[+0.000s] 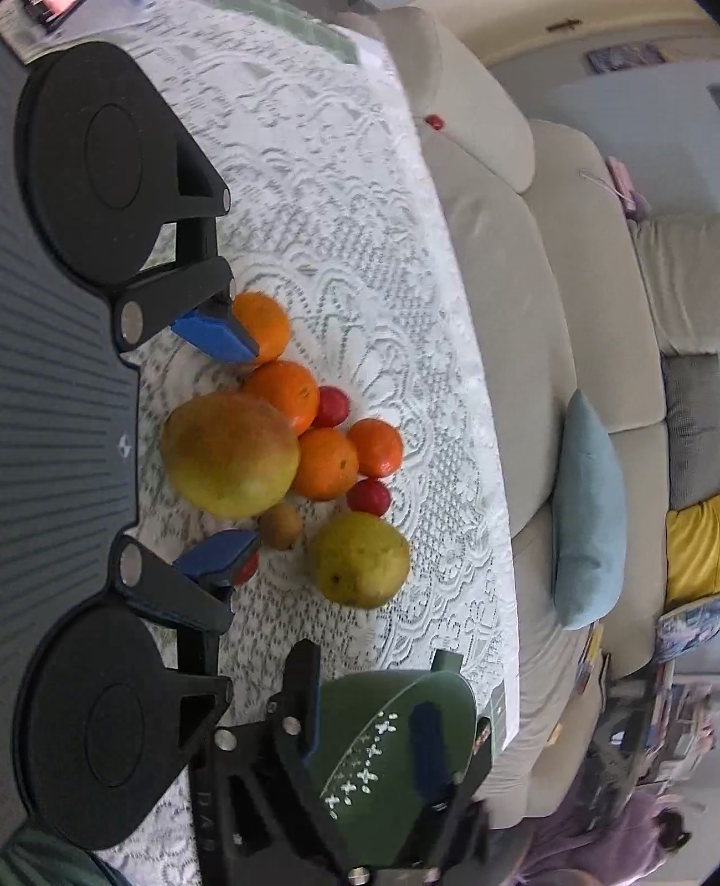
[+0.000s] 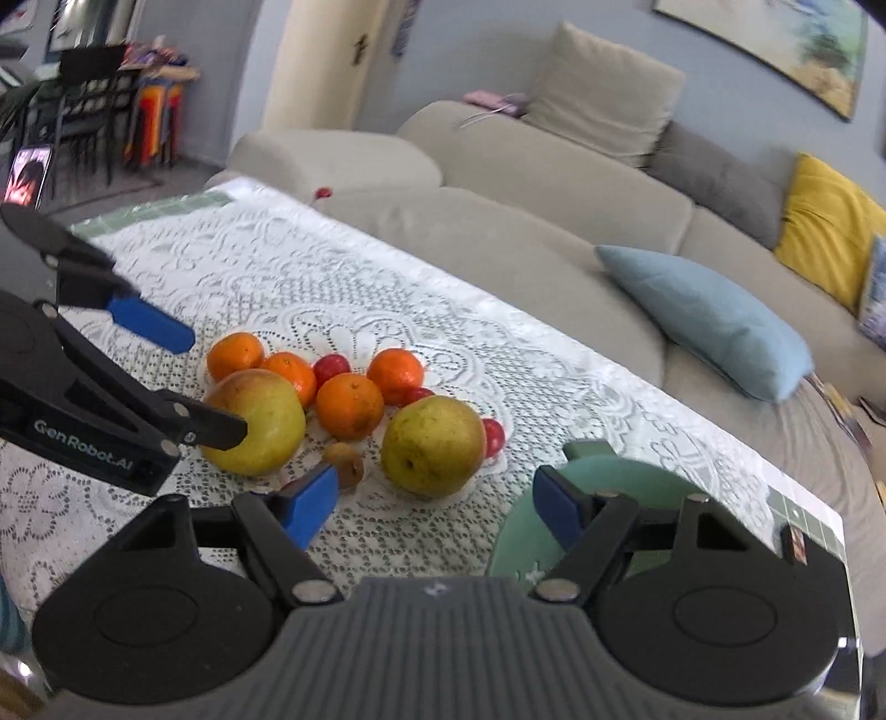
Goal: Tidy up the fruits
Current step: 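Grasp the large pear with the left tool while the right tool grasps the other pear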
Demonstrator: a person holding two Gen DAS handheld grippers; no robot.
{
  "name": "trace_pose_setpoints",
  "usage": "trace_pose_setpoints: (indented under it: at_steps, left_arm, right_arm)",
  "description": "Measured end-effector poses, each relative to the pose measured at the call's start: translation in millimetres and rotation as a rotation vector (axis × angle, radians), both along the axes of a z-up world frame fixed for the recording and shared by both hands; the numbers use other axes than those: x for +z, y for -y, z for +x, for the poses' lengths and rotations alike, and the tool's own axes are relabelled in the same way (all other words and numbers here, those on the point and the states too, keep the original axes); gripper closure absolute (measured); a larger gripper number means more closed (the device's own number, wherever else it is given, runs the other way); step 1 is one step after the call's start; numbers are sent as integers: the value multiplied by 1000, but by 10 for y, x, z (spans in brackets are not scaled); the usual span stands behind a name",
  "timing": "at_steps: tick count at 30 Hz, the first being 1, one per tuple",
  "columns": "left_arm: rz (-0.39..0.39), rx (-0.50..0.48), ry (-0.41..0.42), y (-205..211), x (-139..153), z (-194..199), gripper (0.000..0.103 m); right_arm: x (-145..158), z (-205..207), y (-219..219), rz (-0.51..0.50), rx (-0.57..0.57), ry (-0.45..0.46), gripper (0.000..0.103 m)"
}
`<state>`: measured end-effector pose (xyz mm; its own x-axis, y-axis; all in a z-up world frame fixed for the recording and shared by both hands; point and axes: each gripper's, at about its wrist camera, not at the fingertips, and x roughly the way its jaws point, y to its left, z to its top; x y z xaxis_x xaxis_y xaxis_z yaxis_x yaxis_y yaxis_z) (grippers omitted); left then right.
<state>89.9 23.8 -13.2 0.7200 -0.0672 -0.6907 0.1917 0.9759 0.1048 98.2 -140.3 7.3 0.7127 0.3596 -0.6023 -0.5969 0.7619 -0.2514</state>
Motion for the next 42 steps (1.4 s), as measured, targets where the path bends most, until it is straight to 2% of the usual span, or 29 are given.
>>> trace_pose_setpoints:
  at_steps: [3, 6, 11, 19, 26, 30, 36, 42]
  left_arm:
    - [-28, -14, 1, -57, -37, 38, 21]
    - [-63, -16, -20, -100, -99, 73, 21]
    - [-44, -32, -37, -113, -132, 159, 21]
    - [-100, -46, -94, -191, -202, 309, 21]
    - [-94, -38, -116, -125, -238, 383, 21]
    - [-90, -33, -130, -111, -279, 435, 20]
    - [-95, 4, -149, -99, -308, 507, 20]
    - [-118, 51, -182, -110, -376, 587, 21]
  right_arm:
    - [15, 140, -59, -41, 47, 2, 29]
    - [-14, 293, -98, -46, 78, -40, 36]
    - [-112, 446, -181, -55, 102, -102, 36]
    - [-176, 638, -277, -46, 109, -184, 36]
    - [-173, 889, -321, 8, 0, -279, 35]
    - [-186, 966, -347, 11, -51, -297, 35]
    - [-260, 1051, -397, -30, -120, -302, 35]
    - [-305, 1077, -449, -84, -143, -295, 36]
